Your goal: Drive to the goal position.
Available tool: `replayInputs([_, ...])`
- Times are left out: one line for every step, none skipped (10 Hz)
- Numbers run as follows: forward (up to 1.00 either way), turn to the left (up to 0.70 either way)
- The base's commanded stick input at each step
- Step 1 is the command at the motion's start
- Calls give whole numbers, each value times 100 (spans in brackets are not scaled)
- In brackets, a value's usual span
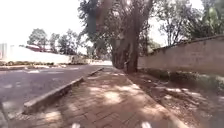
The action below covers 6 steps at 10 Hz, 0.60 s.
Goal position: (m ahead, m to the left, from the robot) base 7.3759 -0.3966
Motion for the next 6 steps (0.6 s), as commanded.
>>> replayInputs([50, 0])
replayInputs([50, 0])
replayInputs([50, 0])
replayInputs([50, 0])
replayInputs([50, 0])
replayInputs([50, 0])
